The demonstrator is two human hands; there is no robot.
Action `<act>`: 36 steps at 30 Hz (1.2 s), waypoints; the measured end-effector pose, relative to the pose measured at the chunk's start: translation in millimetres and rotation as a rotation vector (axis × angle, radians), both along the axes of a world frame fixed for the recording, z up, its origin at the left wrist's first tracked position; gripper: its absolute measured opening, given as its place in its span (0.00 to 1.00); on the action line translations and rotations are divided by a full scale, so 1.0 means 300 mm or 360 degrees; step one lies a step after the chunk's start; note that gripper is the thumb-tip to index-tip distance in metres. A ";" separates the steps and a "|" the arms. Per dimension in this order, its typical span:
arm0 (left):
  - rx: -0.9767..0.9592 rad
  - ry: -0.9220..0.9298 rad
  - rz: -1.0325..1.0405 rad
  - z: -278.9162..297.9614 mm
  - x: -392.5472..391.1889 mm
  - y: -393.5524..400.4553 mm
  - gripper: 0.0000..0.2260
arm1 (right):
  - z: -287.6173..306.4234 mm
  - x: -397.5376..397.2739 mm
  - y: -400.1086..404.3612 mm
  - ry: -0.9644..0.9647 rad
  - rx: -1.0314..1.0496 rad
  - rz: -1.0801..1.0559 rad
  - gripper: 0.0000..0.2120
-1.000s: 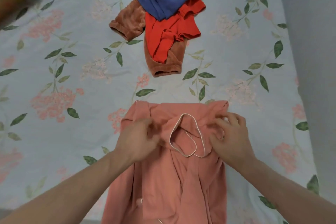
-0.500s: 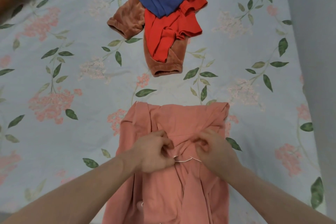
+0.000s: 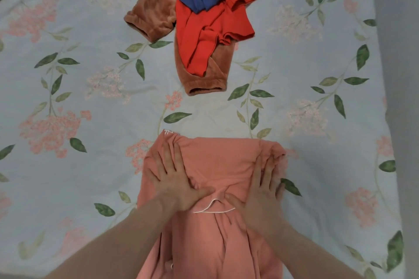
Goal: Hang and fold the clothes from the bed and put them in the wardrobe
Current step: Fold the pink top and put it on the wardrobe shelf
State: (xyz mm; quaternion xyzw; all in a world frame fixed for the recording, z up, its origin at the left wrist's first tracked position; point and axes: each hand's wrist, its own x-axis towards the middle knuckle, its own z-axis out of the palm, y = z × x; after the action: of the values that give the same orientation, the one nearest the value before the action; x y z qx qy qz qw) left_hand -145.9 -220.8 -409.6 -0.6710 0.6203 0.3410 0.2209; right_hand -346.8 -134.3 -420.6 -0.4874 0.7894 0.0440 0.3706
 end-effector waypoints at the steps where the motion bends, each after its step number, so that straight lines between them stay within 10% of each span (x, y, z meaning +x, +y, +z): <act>1: 0.0061 -0.0031 -0.0001 -0.003 -0.008 -0.013 0.70 | -0.005 -0.001 -0.012 -0.0006 0.0071 0.0001 0.65; 18: 0.0341 -0.0254 0.0039 -0.041 -0.064 -0.079 0.78 | -0.029 0.005 -0.114 -0.0003 0.0437 0.0031 0.79; 27: -0.0238 0.0214 0.0050 -0.016 0.007 0.021 0.72 | -0.018 -0.027 -0.019 -0.0043 -0.0098 0.0097 0.75; 31: -0.0807 0.0579 -0.0173 0.048 0.076 0.170 0.46 | -0.008 -0.075 0.119 0.0047 -0.0611 0.0241 0.53; 36: -0.0648 0.0580 -0.0823 0.052 0.082 0.257 0.27 | -0.001 -0.086 0.165 0.0079 -0.0835 0.0326 0.16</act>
State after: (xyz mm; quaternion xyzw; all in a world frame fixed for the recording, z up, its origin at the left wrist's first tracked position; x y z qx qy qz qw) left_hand -121.3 -143.7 -393.9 -0.4508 0.8533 0.2576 0.0477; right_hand -372.4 -84.8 -421.0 -0.6426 0.7293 -0.1126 0.2061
